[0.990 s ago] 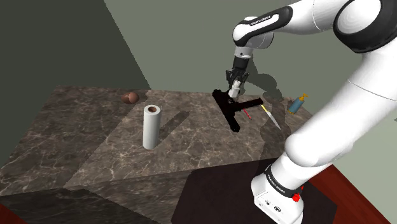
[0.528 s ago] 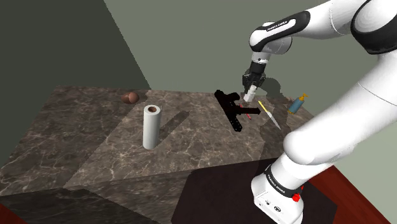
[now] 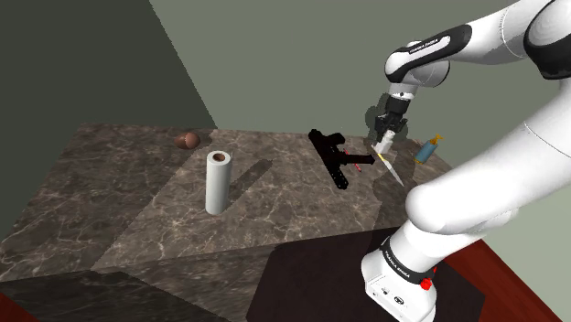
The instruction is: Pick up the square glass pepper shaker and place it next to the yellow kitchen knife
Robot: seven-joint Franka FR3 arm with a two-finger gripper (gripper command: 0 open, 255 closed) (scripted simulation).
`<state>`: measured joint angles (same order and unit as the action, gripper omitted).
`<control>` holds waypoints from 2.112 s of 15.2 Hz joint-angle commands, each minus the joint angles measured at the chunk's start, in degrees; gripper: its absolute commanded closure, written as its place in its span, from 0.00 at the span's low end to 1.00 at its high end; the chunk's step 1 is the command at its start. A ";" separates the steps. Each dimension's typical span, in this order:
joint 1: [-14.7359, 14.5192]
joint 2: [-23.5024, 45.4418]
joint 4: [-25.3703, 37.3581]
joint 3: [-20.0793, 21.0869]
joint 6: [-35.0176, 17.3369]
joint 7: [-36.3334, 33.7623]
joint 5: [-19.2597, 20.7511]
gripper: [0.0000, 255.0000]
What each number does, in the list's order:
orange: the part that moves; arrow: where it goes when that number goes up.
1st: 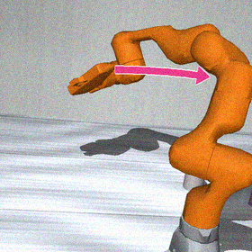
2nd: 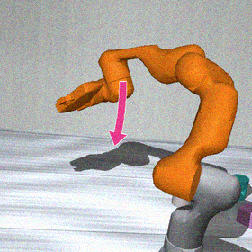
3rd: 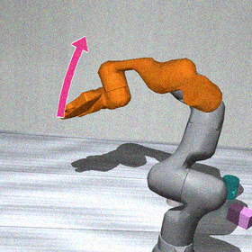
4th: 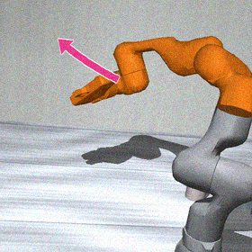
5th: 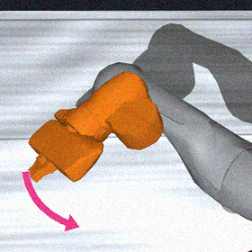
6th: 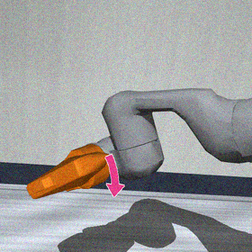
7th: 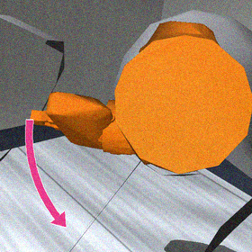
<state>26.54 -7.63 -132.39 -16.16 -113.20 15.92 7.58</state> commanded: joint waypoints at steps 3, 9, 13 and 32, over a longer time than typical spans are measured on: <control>2.97 -0.71 -1.07 -3.36 -0.99 5.14 2.13 1.00; 7.25 -0.19 -0.40 -8.47 -1.98 13.16 4.63 1.00; 9.95 1.47 1.34 -11.93 -2.75 18.94 5.47 1.00; 17.13 14.92 6.24 -19.29 -12.21 35.48 0.54 1.00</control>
<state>43.54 6.81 -125.85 -35.44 -124.65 51.21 8.38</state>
